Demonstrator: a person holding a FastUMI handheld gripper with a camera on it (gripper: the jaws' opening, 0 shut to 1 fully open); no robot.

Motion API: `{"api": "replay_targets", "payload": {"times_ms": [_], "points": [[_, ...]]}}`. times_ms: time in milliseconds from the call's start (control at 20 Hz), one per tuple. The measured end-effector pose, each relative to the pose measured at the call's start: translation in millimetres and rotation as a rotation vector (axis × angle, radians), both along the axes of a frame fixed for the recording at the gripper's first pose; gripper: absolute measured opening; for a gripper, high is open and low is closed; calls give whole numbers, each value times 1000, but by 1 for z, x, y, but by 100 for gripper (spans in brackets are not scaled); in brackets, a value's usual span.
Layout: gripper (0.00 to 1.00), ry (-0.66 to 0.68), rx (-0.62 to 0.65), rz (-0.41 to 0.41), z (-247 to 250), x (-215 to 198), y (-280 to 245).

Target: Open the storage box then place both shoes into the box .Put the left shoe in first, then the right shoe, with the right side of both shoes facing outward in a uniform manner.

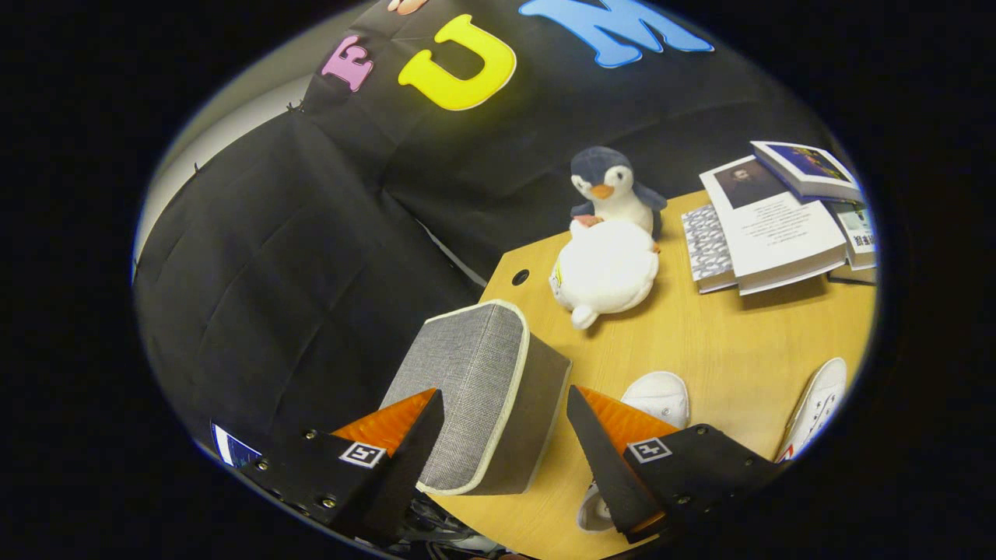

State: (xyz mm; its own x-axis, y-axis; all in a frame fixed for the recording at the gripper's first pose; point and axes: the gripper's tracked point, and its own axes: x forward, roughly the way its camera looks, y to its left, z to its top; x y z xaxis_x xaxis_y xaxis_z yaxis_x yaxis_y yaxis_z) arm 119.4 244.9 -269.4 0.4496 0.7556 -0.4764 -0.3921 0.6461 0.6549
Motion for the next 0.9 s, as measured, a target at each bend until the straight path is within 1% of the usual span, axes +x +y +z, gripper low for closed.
{"api": "replay_targets", "payload": {"times_ms": [200,350,500,650,700,750,800,900], "points": [[97,127,72,67,-19,-7,36],[97,184,115,88,-31,-10,49],[97,253,164,91,-41,-10,58],[97,330,212,126,-43,-23,64],[93,336,217,137,-42,-24,65],[84,336,228,140,-39,-24,67],[79,341,261,158,-30,-27,68],[77,335,300,206,-13,-33,68]]}}
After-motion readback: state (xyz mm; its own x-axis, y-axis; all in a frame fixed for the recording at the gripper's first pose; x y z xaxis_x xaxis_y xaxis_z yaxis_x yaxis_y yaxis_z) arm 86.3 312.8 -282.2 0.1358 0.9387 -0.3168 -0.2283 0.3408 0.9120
